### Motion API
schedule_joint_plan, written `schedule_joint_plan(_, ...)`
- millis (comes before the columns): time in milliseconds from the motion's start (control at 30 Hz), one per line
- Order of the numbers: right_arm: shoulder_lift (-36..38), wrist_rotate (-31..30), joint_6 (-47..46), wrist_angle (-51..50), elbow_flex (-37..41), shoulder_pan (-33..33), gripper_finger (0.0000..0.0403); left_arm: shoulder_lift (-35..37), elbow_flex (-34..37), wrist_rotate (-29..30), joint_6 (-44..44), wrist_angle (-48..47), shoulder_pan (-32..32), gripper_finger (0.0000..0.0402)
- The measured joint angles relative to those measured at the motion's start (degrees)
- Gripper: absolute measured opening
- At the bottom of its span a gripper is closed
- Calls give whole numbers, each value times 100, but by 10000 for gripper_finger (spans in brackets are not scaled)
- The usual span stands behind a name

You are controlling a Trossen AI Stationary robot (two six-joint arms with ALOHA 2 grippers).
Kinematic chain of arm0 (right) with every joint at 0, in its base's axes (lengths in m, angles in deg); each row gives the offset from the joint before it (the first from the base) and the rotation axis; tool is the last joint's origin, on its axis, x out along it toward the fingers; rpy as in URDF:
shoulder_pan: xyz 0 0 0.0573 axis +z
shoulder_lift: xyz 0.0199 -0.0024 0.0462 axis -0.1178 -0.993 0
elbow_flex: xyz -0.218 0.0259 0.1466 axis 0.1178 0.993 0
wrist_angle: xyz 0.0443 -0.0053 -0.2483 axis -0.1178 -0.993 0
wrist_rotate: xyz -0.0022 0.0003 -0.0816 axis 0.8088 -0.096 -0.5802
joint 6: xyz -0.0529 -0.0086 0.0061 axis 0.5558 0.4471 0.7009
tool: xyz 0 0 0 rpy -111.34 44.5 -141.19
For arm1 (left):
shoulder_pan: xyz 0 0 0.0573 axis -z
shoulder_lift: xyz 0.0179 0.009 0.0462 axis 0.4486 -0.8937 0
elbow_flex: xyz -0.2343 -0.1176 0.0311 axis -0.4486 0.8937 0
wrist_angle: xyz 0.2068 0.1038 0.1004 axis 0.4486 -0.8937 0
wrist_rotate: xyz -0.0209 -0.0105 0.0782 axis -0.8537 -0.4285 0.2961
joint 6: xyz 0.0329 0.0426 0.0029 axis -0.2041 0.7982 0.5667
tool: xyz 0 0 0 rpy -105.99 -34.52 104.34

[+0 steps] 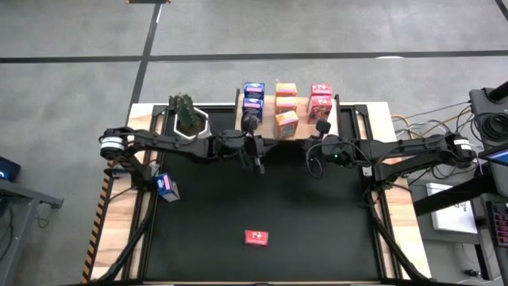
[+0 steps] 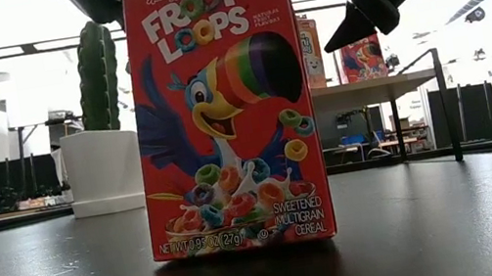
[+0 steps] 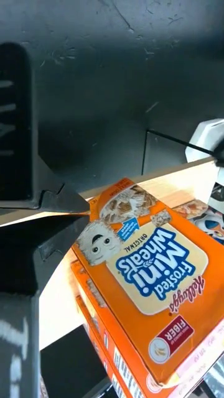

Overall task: Stack cereal on shelf
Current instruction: Put the orange cereal box on the shelf

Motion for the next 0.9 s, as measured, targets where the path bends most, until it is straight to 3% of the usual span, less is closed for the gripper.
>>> schedule_joint_plan(467, 0, -2, 68, 2, 0, 0, 9, -654, -2, 186, 4, 1099, -115, 0)
schedule_joint_plan(633, 0, -4, 68, 2, 0, 0, 9, -748, 0, 533, 22, 1218, -122, 0)
schedule_joint_plan(900, 0, -4, 66, 2, 0, 0, 9, -756, 0, 556, 22, 1172, -191, 0)
